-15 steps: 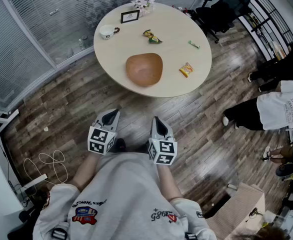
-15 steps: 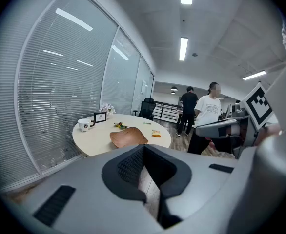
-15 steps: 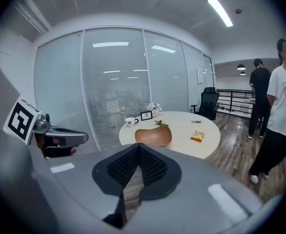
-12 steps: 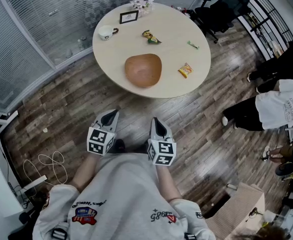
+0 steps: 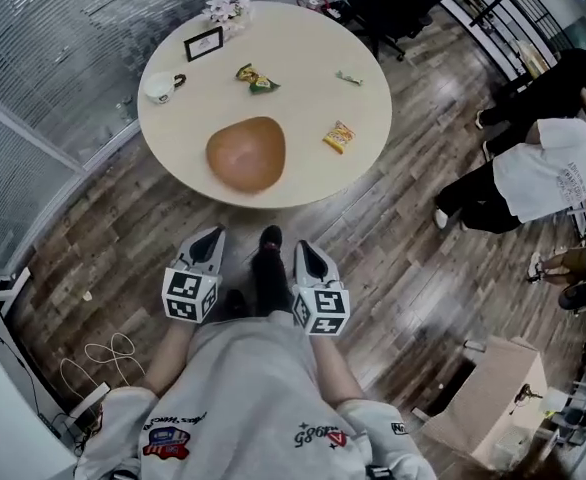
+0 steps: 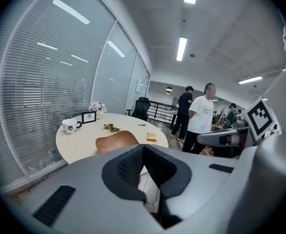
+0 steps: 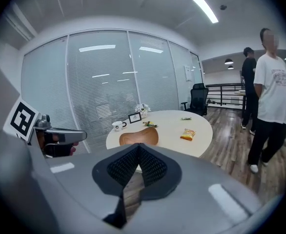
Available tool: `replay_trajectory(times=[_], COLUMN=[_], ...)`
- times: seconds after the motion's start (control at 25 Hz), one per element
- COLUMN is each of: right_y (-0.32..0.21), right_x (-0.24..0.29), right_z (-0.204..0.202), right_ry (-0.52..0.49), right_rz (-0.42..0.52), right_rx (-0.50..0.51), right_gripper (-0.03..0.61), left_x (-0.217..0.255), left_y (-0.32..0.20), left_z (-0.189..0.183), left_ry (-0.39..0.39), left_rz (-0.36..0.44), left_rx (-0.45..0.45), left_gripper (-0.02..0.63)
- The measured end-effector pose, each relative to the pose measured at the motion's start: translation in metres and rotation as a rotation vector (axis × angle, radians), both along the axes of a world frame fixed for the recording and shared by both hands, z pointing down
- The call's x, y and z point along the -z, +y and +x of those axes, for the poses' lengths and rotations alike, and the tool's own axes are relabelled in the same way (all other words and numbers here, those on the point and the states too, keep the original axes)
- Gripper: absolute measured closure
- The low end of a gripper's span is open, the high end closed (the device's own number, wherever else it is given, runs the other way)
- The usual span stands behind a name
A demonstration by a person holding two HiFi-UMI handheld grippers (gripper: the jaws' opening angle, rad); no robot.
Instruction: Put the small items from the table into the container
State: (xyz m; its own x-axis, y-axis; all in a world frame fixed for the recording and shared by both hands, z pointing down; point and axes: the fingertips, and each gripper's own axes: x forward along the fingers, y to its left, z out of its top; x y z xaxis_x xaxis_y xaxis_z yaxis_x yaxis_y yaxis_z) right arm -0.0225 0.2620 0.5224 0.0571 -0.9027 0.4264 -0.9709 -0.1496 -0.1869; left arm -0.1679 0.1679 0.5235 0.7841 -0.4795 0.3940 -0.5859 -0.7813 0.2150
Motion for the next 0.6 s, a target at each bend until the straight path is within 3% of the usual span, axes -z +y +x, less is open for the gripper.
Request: replay_trajectory(times=[0.2,0.4,0.6], right_y=[-0.051,-0.122,-0.178], right_x=[-0.019,-0.034,-0.078], right_z=[0.059,0.138,0.229], right_ry=[-0.014,0.019,0.076], right_rz=[-0.011,-0.027,-0.123], right_rx=[-0.033,-0.056,-0.099], right_gripper=[0.575,0.575,0.460], left_x=[0.008,0.011,0.023], left_y=[-0.049,-0.112,-0.159], left_z=[0.037,0.062,0.080], left_ry=[0.015,-0.026,-0.028], left_rz=[0.001,0.024,0.076], left_rx=[0.001,0.045,0.129], left_gripper=[0.607,0.607,0.607])
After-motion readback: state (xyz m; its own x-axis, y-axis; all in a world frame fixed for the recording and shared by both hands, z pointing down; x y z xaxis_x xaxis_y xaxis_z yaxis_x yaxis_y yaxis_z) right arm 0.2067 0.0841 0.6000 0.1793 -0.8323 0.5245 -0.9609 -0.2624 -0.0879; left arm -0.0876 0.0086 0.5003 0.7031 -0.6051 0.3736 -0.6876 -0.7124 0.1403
